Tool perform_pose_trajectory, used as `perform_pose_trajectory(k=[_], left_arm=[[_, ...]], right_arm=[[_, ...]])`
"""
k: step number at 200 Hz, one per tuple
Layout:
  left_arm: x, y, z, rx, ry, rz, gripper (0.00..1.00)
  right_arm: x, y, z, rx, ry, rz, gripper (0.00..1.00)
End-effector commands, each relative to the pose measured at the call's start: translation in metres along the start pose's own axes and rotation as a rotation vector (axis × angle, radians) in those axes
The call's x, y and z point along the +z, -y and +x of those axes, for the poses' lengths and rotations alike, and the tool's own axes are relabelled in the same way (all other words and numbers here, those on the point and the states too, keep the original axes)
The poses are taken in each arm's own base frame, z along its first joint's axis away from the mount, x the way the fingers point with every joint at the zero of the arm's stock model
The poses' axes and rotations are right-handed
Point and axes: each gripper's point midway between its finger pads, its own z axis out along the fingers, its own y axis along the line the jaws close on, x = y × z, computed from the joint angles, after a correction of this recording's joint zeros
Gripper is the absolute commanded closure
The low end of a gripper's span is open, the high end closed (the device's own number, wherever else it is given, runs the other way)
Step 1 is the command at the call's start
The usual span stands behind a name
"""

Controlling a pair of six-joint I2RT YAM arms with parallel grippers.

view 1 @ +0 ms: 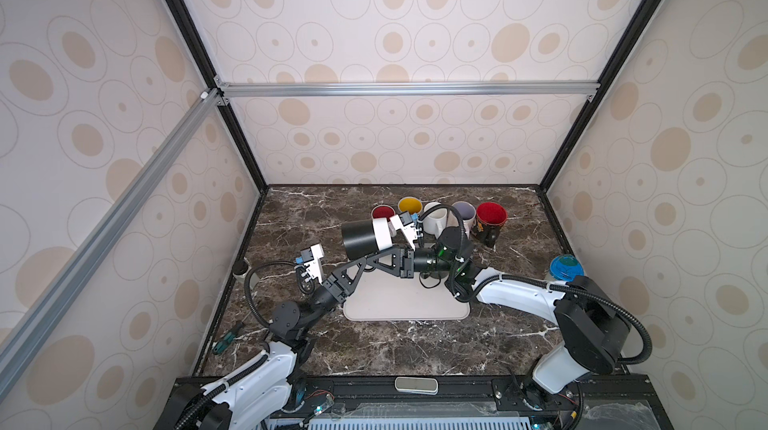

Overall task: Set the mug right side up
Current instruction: 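Grasp the black mug's body with the left gripper while the right holds it, then carry the black mug upright with the left gripper while the right releases and withdraws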

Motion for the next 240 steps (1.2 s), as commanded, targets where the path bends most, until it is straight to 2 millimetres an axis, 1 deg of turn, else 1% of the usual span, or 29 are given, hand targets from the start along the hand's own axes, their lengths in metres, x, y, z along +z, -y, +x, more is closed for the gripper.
perform_pose_trajectory(k=[1,12,24,55,78,101,132,157,187,192,205,222,240], left_arm=[[0.011,0.056,-0.022,0.137,0.044,0.181,1.0],[0.011,0.057,-0.023,0.14,0.049,0.183,1.0],[0.011,0.058,-0.025,0.145,0.057,0.183,1.0],[0.011,0.058,-0.03,0.154,0.073,0.173,1.0],[0.011,0.058,-0.035,0.172,0.082,0.156,1.0],[0.012,0.061,-0.041,0.206,0.1,0.143,1.0],[0.015,0.068,-0.048,0.244,0.109,0.141,1.0],[0.018,0.066,-0.05,0.257,0.103,0.125,1.0],[0.024,0.052,-0.054,0.317,0.093,0.017,1.0],[0.024,0.047,-0.061,0.333,0.119,-0.025,1.0],[0.026,0.037,-0.068,0.392,0.125,-0.119,1.0],[0.026,0.02,-0.082,0.477,0.136,-0.28,1.0],[0.024,-0.008,-0.097,0.546,0.125,-0.483,1.0]], right_arm=[[0.009,0.001,0.018,0.043,-0.06,0.042,0.77],[0.008,0.004,0.019,0.043,-0.063,0.057,0.67],[0.007,0.007,0.022,0.051,-0.066,0.066,0.64],[0.002,0.014,0.023,0.066,-0.054,0.084,0.63],[-0.004,0.024,0.031,0.085,-0.059,0.123,0.61],[-0.013,0.038,0.042,0.086,-0.075,0.209,0.6],[-0.022,0.043,0.05,0.077,-0.087,0.257,0.6],[-0.025,0.046,0.053,0.076,-0.088,0.271,0.6],[-0.03,0.046,0.052,0.066,-0.085,0.294,0.61],[-0.032,0.046,0.052,0.061,-0.087,0.305,0.61],[-0.039,0.046,0.051,0.044,-0.092,0.347,0.61],[-0.049,0.047,0.049,0.026,-0.095,0.428,0.63],[-0.065,0.057,0.046,0.039,-0.086,0.566,0.63]])
